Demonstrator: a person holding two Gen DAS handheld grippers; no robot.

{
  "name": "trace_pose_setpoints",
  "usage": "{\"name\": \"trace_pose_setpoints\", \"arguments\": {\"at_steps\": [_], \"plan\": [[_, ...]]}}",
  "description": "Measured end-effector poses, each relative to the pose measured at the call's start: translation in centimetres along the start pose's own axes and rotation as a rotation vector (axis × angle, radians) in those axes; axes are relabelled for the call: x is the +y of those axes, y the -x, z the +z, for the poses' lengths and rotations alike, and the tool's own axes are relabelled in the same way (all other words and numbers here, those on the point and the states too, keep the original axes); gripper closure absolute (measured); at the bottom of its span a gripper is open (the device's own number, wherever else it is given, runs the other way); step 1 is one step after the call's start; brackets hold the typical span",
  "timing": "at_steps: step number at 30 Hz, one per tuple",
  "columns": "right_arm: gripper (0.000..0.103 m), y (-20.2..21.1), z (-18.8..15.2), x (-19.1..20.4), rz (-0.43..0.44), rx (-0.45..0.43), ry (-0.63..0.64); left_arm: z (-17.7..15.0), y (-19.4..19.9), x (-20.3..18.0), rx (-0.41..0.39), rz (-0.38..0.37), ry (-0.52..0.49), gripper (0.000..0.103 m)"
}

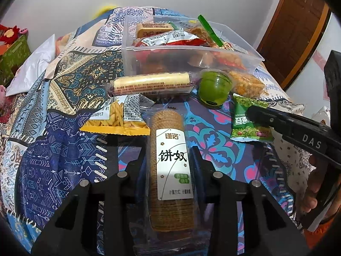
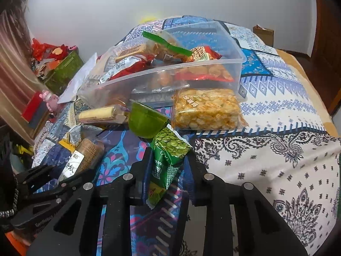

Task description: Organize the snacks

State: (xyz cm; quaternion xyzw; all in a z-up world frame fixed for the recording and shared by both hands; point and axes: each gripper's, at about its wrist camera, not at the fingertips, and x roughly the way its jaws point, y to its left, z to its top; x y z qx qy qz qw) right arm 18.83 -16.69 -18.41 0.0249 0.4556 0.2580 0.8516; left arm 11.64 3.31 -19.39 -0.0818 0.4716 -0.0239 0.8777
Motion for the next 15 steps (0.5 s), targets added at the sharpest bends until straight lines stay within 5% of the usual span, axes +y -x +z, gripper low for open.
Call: {"name": "trace_pose_setpoints", "arguments": {"at_steps": [15], "plan": [[0.079, 4.0, 1.1, -0.3, 0.018, -0.116, 0.005, 3.3, 3.8, -0.9, -0.126, -0.054, 0.014, 0.07]]}}
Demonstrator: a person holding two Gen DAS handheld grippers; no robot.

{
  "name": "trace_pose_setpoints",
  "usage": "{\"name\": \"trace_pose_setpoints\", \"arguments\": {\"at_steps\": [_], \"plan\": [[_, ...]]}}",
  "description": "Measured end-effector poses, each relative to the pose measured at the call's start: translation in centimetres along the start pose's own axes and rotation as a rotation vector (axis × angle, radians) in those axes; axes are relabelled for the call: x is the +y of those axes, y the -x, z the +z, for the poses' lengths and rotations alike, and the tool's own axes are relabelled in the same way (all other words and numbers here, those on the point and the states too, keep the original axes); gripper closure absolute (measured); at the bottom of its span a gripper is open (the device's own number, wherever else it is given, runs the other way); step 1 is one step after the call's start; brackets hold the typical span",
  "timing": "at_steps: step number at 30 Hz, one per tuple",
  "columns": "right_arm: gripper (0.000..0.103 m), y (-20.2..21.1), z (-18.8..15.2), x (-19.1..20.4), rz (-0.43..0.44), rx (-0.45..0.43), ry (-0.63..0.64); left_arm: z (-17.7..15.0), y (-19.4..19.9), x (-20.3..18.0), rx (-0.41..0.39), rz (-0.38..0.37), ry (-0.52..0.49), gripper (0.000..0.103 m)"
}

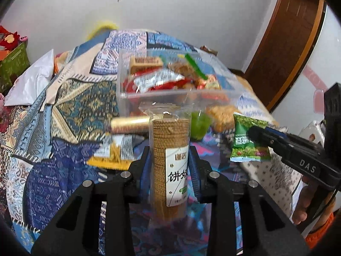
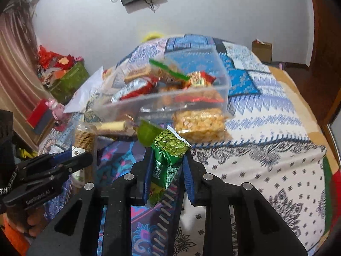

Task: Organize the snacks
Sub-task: 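Carry the biscuit tube and green bag over the clear box and release both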

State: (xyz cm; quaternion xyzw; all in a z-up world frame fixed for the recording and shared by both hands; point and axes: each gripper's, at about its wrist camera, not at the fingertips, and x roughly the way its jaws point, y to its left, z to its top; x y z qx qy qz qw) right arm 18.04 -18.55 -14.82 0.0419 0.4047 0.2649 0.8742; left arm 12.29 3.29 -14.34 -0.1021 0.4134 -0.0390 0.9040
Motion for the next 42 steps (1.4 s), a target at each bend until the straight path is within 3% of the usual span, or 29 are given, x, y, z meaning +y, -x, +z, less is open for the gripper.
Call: {"name": "trace_pose_setpoints", "arguments": {"at_steps": [13, 24, 34, 42], "plan": [[0.079, 1.8, 4.4, -0.6, 0.008, -0.115, 0.007, 6.1, 2.4, 0.7, -0.127, -0.037, 0.047, 0.07], [0.079, 1.5, 8.7, -1.6, -0.021, -0.191, 0.022, 11.9, 3.2, 0.9, -0.224, 0.0, 0.007, 0.07], [0.079, -1.6, 11.9, -1.9, -0.059, -0.187, 0.043, 15.2, -2.7, 1.6, -0.154, 0.071, 0.007, 0.07], [0.079, -6.1, 13.5, -3.0, -0.073, -0.105, 0.034, 16.3, -7.8, 2.3, -0.096, 0.101, 0.019, 0.07]]}}
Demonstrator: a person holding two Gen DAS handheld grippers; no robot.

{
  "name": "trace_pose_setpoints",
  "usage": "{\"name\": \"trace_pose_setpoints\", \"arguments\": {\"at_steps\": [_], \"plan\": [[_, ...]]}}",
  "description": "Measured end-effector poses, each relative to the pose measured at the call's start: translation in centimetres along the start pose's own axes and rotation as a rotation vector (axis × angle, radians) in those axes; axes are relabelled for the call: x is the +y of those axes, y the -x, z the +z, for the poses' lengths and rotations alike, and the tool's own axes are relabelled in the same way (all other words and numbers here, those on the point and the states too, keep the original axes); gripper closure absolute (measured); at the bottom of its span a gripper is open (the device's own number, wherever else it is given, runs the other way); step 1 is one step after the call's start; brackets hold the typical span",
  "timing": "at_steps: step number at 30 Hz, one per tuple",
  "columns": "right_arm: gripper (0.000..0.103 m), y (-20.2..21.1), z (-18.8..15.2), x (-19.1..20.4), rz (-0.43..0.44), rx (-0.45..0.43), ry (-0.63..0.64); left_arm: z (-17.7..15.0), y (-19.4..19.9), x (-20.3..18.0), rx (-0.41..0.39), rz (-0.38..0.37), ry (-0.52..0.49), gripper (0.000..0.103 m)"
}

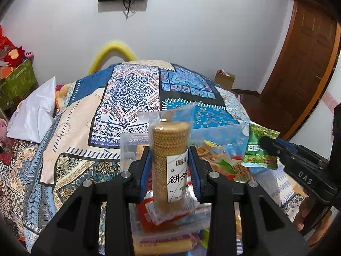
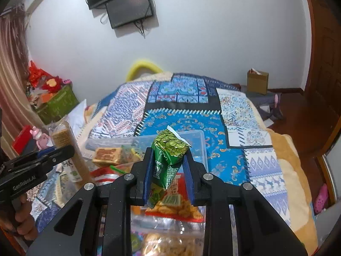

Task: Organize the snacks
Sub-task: 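Carry the biscuit tube and green bag over the clear box and release both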

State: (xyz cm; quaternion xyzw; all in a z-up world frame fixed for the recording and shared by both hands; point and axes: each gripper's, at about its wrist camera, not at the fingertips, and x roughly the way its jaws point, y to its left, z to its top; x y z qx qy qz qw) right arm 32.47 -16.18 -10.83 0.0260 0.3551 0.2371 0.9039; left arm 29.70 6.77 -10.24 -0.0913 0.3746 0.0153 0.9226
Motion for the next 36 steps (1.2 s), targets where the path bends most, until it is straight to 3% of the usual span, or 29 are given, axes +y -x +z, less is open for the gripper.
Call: {"name": "trace_pose_setpoints", "arguments": {"at_steps": [10, 14, 18, 21, 23, 26, 31, 36], "plan": [[0.079, -4.2, 0.0, -0.5, -0.03, 0.097, 0.028, -0.5, -4.6, 0.7, 0.08, 0.021, 0.019, 0.07], [0.077, -4.8, -0.3, -0.6, -0.036, 0.124, 0.043, -0.8, -4.6, 0.6, 0.081, 0.009, 0.005, 0.069], [0.077, -4.7, -0.7, -0.4, -0.046, 0.144, 0.053, -1.1, -3.4, 0.3, 0.068, 0.009, -0.019, 0.062], [0.07, -3.9, -0.9, -0.1, -0.031, 0.153, 0.061, -1.2, -2.0, 0.1, 0.053, 0.007, -0.025, 0.055], [0.068, -3.0, -1.0, 0.3, -0.03, 0.14, 0.073, -1.2, -1.0, 0.1, 0.037, 0.012, -0.023, 0.041], [0.066, -1.3, -1.0, 0.7, -0.026, 0.115, 0.083, -1.3, 1.3, 0.0, -0.003, 0.021, -0.039, 0.039], [0.051, 1.8, -1.0, 1.1, -0.012, 0.06, 0.077, -1.8, 4.5, 0.2, -0.038, 0.03, -0.051, 0.032], [0.046, 4.8, -1.7, 1.5, 0.0, 0.023, 0.082, -3.2, 7.1, 0.9, -0.046, 0.047, -0.056, 0.03]]}}
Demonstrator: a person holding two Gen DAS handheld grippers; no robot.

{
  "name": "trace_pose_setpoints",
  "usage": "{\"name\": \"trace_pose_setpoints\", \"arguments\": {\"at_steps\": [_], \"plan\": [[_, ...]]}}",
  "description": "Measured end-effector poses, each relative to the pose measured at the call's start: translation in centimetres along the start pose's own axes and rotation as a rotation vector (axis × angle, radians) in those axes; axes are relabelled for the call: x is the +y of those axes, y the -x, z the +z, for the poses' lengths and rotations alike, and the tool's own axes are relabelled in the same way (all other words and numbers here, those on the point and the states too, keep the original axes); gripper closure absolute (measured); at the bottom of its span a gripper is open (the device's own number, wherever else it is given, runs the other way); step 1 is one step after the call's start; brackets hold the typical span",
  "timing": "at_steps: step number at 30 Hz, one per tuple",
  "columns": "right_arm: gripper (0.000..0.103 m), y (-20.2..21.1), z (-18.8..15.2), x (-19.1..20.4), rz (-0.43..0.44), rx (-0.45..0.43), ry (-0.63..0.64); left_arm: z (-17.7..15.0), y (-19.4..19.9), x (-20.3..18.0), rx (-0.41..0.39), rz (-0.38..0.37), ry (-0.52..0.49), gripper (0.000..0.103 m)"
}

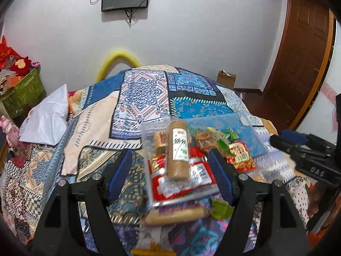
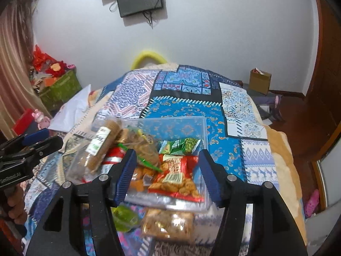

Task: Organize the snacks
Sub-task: 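Carry the biscuit tube and green bag over the clear box and release both, then grasp the yellow-tray fries bag with left tool while right tool grasps the peanut-brittle bag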

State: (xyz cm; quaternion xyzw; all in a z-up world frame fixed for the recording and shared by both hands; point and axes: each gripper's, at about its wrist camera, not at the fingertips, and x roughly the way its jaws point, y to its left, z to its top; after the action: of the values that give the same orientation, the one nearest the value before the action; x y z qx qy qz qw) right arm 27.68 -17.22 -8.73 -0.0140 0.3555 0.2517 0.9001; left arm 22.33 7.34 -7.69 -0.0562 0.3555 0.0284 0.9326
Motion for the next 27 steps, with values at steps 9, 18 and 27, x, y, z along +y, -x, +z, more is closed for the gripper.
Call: {"name": "trace_pose_setpoints", "arguments": {"at_steps": [9, 18, 27], "plan": [[0.035, 3.4, -2.2, 0.7, -0.014, -0.034, 0.019, -4.1, 1.7, 2.1, 0.059, 0.007, 0.035, 0.03], [0.032, 3.1, -5.4, 0.2, -0.029, 0.017, -0.011, -8.4, 1.0, 2.9, 0.133, 0.0, 0.047, 0.03], [0.032, -0.4, -8.1, 0.0, -0.031, 0.127, -0.023, -11.5, -2.2, 2.7, 0.226, -0.014, 0.063, 0.03]]}}
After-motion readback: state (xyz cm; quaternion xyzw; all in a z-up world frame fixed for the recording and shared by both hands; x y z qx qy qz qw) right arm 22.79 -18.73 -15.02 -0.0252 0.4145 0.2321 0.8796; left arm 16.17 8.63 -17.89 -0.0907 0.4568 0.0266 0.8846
